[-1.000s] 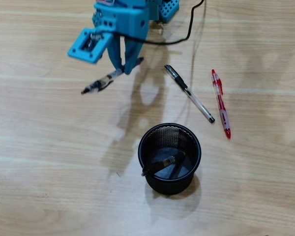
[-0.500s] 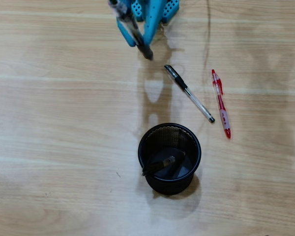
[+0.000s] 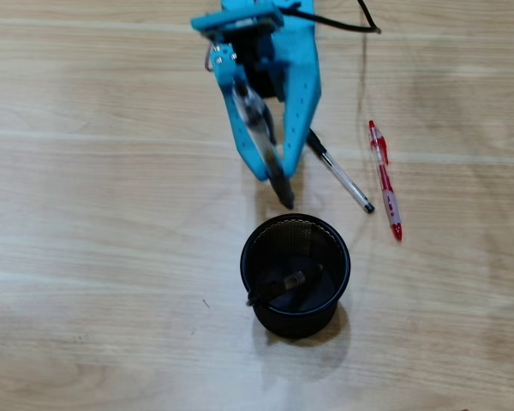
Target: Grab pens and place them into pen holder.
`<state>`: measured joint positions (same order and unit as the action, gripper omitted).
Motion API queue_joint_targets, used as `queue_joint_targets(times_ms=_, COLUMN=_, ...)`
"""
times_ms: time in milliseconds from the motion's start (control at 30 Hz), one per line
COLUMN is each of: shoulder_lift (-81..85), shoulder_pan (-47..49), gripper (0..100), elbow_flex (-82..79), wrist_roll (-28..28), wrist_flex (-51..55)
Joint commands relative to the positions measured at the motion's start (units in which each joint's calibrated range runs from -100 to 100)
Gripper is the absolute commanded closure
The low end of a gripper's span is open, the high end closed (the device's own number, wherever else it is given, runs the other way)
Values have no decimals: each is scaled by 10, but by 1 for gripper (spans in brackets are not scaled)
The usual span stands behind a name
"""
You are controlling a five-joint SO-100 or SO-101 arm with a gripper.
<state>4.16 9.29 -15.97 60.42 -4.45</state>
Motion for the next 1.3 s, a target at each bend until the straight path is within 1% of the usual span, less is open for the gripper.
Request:
queue_joint_targets(times_ms=0, shoulder_lift=-30, shoulder_pan=3, gripper=98, elbow_flex=-4, wrist_roll=-4, wrist_flex=-35)
queue_joint_targets(times_ms=300, shoulder_lift=-86, shoulder_pan=7, gripper=97, elbow_flex=-10, wrist_roll=-4, wrist_flex=-49)
queue_joint_targets(times_ms=467, shoulder_lift=-86, shoulder_pan=14, gripper=88, elbow_flex=-10, wrist_roll=-4, wrist_flex=-46)
queue_joint_targets(times_ms=600, shoulder_lift=-85, shoulder_pan=17, gripper=87, elbow_flex=-10, wrist_roll=-5, wrist_flex=-42)
queue_joint_targets(times_ms=867, shoulder_lift=-56, shoulder_pan=27, gripper=87, elbow_flex=-12, wrist_roll=-49, wrist_flex=-38)
queue_joint_targets(times_ms=1000, shoulder_lift=-3, shoulder_pan=39, gripper=88, elbow_flex=-21, wrist_roll=-82, wrist_flex=50)
queue_joint_targets(times_ms=1100, shoulder_lift=39, shoulder_pan=49, gripper=96, elbow_flex=-20, wrist_roll=-120, wrist_flex=140)
queue_joint_targets(times_ms=1133, shoulder_lift=67, shoulder_pan=58, gripper=98, elbow_flex=-19, wrist_roll=-147, wrist_flex=201)
queue_joint_targets(times_ms=1267, shoulder_lift=118, shoulder_pan=79, gripper=98, elbow_flex=-19, wrist_roll=-173, wrist_flex=316)
